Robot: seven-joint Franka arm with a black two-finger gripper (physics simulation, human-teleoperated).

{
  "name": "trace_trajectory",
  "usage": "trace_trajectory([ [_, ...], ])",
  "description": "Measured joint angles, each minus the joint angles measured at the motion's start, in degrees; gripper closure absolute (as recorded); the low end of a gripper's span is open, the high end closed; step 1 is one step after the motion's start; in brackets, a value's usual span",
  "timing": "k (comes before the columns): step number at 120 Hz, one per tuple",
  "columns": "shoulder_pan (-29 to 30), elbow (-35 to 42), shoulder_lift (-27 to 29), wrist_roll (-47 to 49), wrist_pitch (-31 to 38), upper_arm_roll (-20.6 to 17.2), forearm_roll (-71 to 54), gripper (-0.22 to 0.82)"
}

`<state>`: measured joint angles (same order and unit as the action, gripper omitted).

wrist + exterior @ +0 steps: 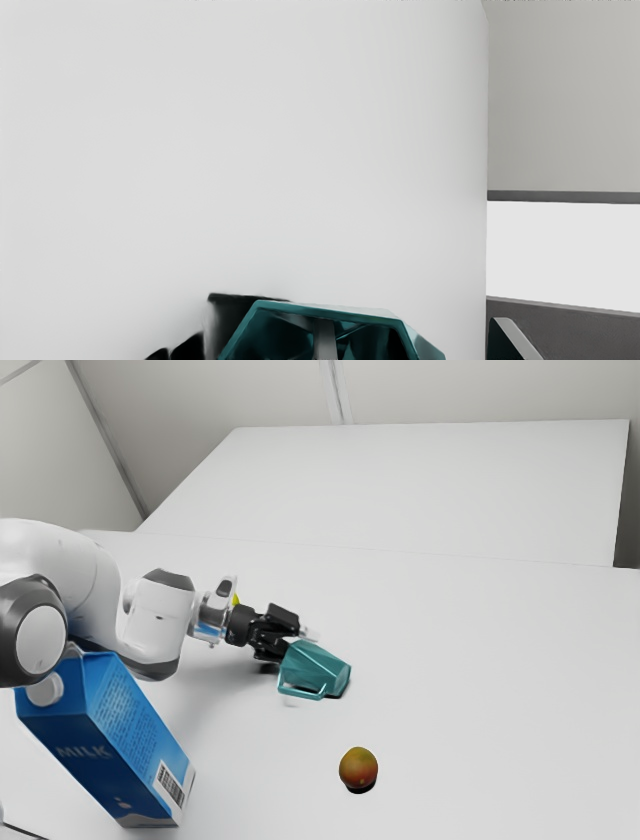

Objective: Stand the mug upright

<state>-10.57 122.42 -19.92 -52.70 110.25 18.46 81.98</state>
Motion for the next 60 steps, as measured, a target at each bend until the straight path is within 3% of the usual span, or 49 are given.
trace_trajectory([
  [11,0.0,0.0,0.1,-0.1,0.4,0.0,0.0,0.55],
  [28,0.2,0.0,0.3,-0.2,0.8,0.0,-0.1,0.7],
  [48,0.2,-0.4,2.0,-0.2,1.2,0.2,-0.6,0.75],
  [60,0.5,-5.1,3.9,0.0,1.3,0.6,-3.3,0.77],
])
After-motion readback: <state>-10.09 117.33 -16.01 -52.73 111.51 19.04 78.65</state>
